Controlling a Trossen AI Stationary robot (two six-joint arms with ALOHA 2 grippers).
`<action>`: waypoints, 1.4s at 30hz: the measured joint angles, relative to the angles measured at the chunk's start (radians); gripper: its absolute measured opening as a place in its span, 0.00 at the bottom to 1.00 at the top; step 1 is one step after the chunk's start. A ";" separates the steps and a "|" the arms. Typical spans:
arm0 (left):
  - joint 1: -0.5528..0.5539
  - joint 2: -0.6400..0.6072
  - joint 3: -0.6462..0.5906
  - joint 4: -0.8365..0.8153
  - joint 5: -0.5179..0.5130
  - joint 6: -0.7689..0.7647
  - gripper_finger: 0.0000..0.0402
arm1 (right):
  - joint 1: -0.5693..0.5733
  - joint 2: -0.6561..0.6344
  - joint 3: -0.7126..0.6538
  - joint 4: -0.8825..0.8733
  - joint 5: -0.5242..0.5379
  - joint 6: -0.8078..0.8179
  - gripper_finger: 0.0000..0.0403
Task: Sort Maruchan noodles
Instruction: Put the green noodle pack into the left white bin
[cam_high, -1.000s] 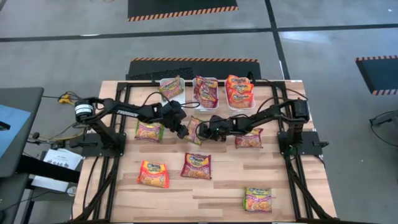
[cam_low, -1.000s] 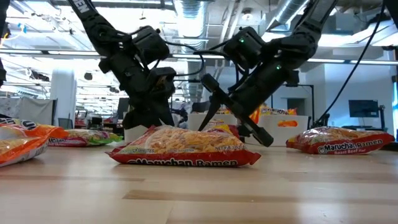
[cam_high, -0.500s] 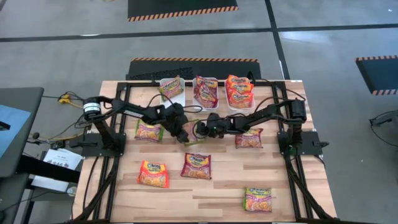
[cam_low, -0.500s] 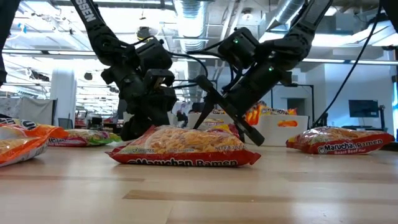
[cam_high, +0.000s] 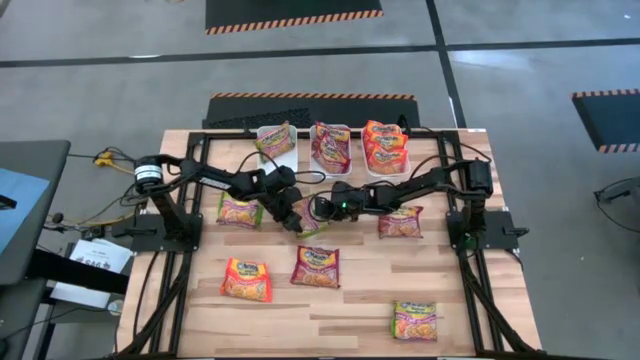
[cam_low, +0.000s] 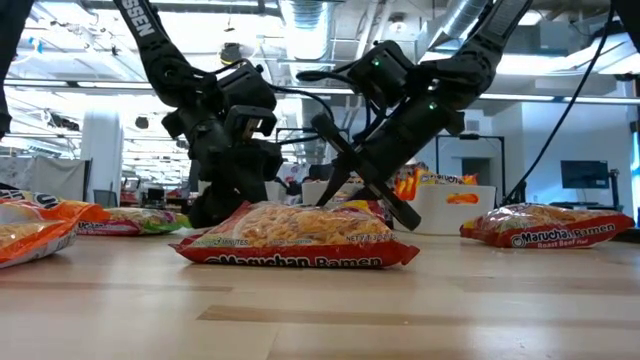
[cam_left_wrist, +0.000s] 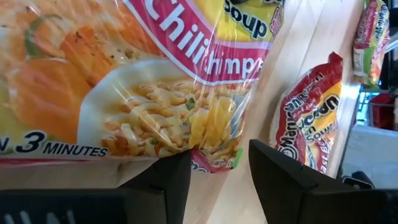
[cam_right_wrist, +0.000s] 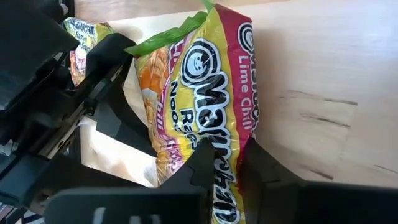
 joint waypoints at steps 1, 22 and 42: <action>0.002 0.000 0.000 0.000 0.007 -0.003 0.38 | 0.001 0.000 0.000 -0.001 -0.002 0.000 0.12; 0.027 -0.279 0.007 -0.133 0.040 0.129 0.37 | 0.022 -0.055 0.012 -0.028 -0.026 -0.077 0.04; 0.230 -0.633 0.005 -0.117 -0.019 -0.012 0.37 | 0.011 -0.066 0.391 -0.625 -0.064 -0.584 0.04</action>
